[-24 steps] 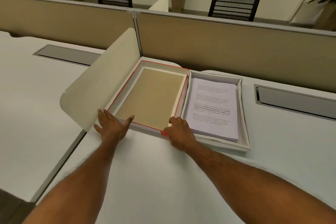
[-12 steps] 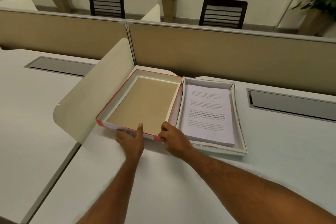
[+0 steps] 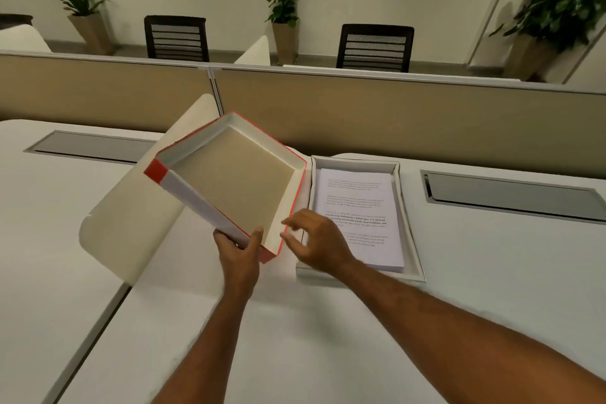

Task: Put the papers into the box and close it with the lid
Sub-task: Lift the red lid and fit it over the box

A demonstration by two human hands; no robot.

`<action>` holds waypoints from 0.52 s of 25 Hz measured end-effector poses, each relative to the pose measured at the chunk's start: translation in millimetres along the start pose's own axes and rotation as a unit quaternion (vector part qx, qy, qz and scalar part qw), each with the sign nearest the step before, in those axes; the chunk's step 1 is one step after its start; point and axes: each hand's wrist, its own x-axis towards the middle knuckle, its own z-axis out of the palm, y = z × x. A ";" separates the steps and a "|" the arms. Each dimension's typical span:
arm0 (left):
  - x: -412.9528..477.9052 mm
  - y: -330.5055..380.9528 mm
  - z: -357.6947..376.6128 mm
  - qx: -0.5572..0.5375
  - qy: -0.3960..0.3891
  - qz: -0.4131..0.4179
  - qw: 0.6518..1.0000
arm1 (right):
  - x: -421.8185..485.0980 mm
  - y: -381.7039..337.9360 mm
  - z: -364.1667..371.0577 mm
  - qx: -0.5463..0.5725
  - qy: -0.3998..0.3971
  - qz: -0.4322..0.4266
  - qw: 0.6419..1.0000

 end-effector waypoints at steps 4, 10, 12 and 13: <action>-4.3 14.2 0.8 0.097 -0.004 0.106 0.990 | 55.2 -21.5 -44.4 0.147 0.091 0.076 0.982; -23.9 26.5 7.5 0.221 -0.016 0.243 0.944 | 106.4 -35.5 -118.9 0.472 0.053 0.298 0.828; -25.7 30.4 10.6 0.259 -0.043 0.284 0.922 | 102.3 -27.4 -140.6 0.501 0.043 0.343 0.794; -25.3 32.0 12.8 0.282 -0.062 0.308 0.906 | 99.3 -21.2 -150.1 0.511 0.038 0.357 0.781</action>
